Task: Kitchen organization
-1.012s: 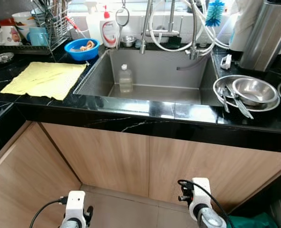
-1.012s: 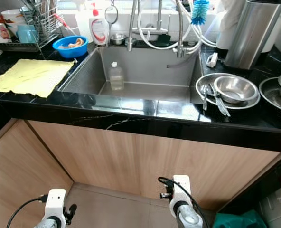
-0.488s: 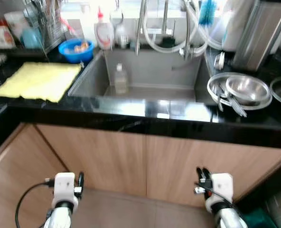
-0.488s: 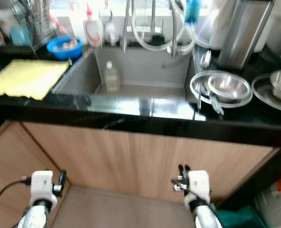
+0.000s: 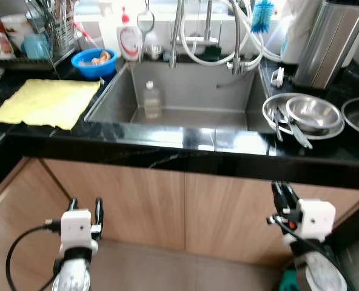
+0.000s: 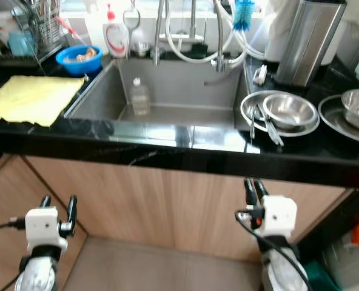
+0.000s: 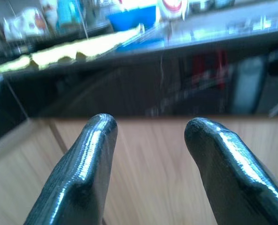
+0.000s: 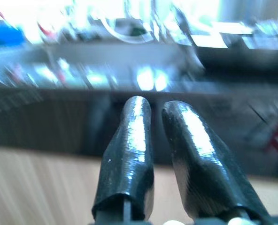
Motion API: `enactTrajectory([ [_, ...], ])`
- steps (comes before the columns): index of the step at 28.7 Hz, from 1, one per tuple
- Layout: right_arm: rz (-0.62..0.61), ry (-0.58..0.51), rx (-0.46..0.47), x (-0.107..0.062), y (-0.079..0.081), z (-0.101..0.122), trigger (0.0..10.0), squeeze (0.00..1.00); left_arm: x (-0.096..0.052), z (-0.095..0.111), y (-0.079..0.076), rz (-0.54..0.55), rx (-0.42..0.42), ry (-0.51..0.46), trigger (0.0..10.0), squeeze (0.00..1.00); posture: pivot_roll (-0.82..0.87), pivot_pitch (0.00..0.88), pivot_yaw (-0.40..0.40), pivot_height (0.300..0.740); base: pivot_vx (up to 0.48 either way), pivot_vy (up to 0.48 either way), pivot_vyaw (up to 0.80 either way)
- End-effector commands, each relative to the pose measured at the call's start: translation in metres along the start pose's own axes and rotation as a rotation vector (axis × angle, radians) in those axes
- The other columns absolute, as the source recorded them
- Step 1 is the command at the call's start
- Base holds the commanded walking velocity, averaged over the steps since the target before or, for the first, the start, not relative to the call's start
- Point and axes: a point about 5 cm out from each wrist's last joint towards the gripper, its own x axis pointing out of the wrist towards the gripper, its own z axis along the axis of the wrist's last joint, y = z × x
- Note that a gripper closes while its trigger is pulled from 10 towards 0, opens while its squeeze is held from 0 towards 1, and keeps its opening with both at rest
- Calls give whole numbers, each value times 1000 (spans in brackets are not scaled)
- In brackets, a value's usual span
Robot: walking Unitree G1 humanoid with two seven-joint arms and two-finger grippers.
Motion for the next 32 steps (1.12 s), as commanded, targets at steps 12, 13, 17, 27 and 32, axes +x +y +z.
enactTrajectory([
  [12,0,-81,83,26,29,34,10000,1000,36,32,-17,-44,7,-70,10000,0,-151,0,103,740,0,0,0],
  [13,-2,-84,81,28,29,35,10000,1000,38,32,-19,-47,2,-69,10000,0,-157,0,102,740,0,0,0],
  [17,6,-88,73,35,29,39,10000,1000,47,34,-29,-83,-19,-69,10000,0,-186,0,98,740,0,0,0],
  [27,-103,-31,-9,40,10,34,10000,27,46,32,-58,-211,-57,-61,10000,0,-214,0,84,740,0,0,0],
  [32,-111,-22,-15,41,7,33,10000,0,52,31,-56,-191,-51,-64,10000,0,-173,0,47,740,0,0,0],
])
